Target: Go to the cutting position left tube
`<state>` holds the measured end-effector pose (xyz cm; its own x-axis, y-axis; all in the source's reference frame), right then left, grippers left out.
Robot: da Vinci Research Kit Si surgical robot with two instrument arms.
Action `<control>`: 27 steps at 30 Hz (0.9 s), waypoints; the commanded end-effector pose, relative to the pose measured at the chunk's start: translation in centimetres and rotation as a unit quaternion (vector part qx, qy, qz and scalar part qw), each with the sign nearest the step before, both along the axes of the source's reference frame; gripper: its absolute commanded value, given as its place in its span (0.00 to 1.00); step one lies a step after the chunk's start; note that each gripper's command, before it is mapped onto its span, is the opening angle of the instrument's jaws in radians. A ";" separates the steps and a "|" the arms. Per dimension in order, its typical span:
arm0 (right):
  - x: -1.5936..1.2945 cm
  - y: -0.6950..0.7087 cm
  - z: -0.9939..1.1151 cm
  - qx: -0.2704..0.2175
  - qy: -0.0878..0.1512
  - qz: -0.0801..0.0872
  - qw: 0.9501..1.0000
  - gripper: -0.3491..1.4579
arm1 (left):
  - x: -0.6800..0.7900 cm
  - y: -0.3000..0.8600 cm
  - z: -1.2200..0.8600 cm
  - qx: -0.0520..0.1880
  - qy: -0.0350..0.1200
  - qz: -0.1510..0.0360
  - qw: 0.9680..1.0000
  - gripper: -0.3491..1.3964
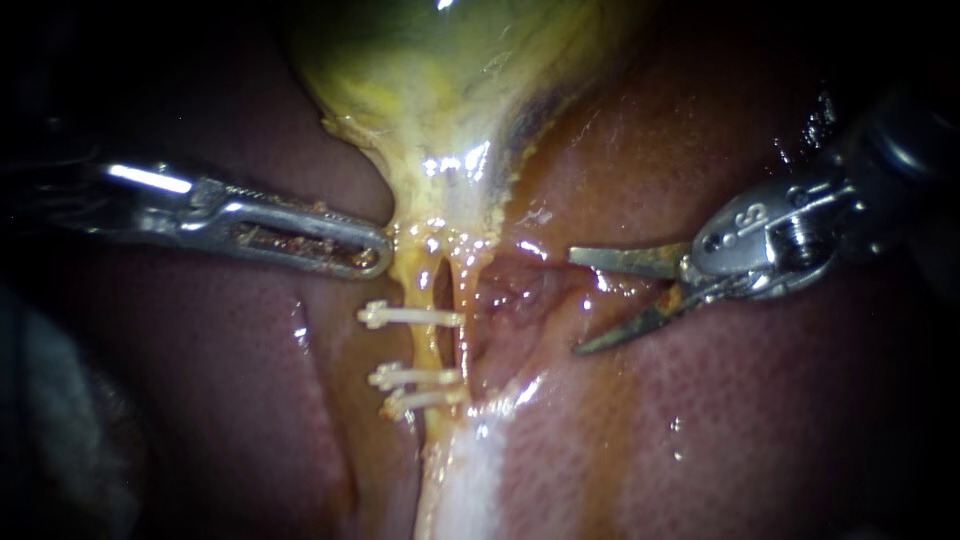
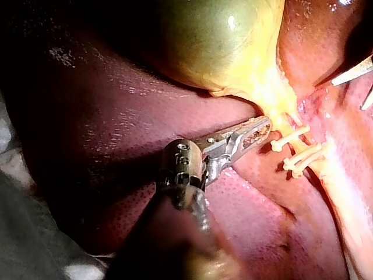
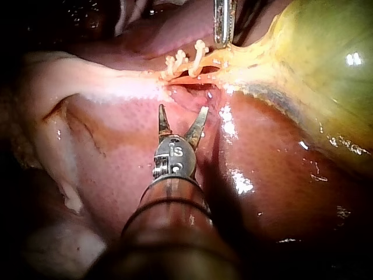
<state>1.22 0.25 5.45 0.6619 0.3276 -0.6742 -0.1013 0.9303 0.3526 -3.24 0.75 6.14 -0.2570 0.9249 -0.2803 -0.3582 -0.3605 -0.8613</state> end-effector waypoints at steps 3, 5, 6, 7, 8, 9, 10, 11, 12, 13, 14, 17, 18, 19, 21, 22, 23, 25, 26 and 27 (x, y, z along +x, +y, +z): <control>0.00 0.00 0.00 0.000 0.000 -0.001 1.000 0.99 | 0.03 0.01 -0.02 0.001 -0.001 0.001 1.000 0.00; 0.00 0.00 0.01 0.000 0.000 -0.001 1.000 0.99 | 0.08 0.04 -0.06 0.003 -0.003 0.004 1.000 0.00; 0.00 -0.01 0.01 0.000 0.000 -0.001 1.000 0.99 | 0.11 0.06 -0.09 0.003 -0.002 0.002 1.000 0.00; 0.00 -0.01 0.01 0.000 0.000 -0.001 1.000 0.99 | 0.15 0.09 -0.13 0.002 -0.001 0.000 1.000 0.00; 0.00 -0.01 0.01 0.001 0.001 -0.001 1.000 0.99 | 0.21 0.13 -0.18 0.003 0.000 -0.002 1.000 0.00; 0.00 -0.01 0.02 0.001 0.001 -0.002 1.000 0.99 | 0.26 0.17 -0.23 0.004 0.002 -0.003 1.000 0.00; 0.00 -0.01 0.02 0.001 0.001 -0.002 1.000 0.99 | 0.30 0.20 -0.28 0.004 0.002 -0.006 1.000 0.00; 0.00 -0.01 0.02 0.001 0.001 -0.002 1.000 0.99 | 0.37 0.24 -0.35 0.004 0.001 -0.012 1.000 0.00; 0.00 -0.01 0.02 0.002 0.001 -0.003 1.000 0.99 | 0.41 0.28 -0.40 0.003 0.002 -0.015 1.000 0.00; 0.00 -0.01 0.02 0.002 0.001 -0.003 1.000 0.99 | 0.46 0.30 -0.44 0.004 0.001 -0.018 1.000 0.00; 0.00 -0.01 0.02 0.002 0.001 -0.003 1.000 0.99 | 0.49 0.32 -0.48 0.007 0.002 -0.022 1.000 0.00; 0.00 -0.01 0.02 0.003 0.002 -0.004 1.000 0.99 | 0.57 0.35 -0.57 0.005 0.001 -0.026 1.000 0.00; 0.00 -0.01 0.02 0.003 0.002 -0.004 1.000 0.99 | 0.58 0.35 -0.59 0.005 0.001 -0.026 1.000 0.00; 0.00 -0.01 0.01 0.006 0.003 -0.007 1.000 0.99 | 0.58 0.34 -0.59 0.005 0.001 -0.027 1.000 0.00; 0.01 -0.02 0.00 0.011 0.006 -0.012 1.000 0.99 | 0.56 0.33 -0.60 0.005 0.002 -0.028 1.000 0.00; 0.03 -0.03 0.00 0.014 0.008 -0.015 1.000 0.99 | 0.55 0.32 -0.61 0.005 0.002 -0.028 1.000 0.00; 0.04 -0.03 -0.01 0.014 0.009 -0.018 1.000 0.99 | 0.55 0.32 -0.61 0.005 0.002 -0.028 1.000 0.00; 0.09 -0.07 -0.04 0.032 0.011 -0.021 0.999 0.99 | 0.53 0.32 -0.61 0.005 0.003 -0.029 1.000 0.00; 0.12 -0.08 -0.05 0.039 0.011 -0.020 0.999 0.99 | 0.53 0.32 -0.61 0.005 0.003 -0.029 1.000 0.00; 0.15 -0.10 -0.05 0.044 0.011 -0.021 0.999 0.99 | 0.52 0.32 -0.60 0.005 0.003 -0.029 1.000 0.00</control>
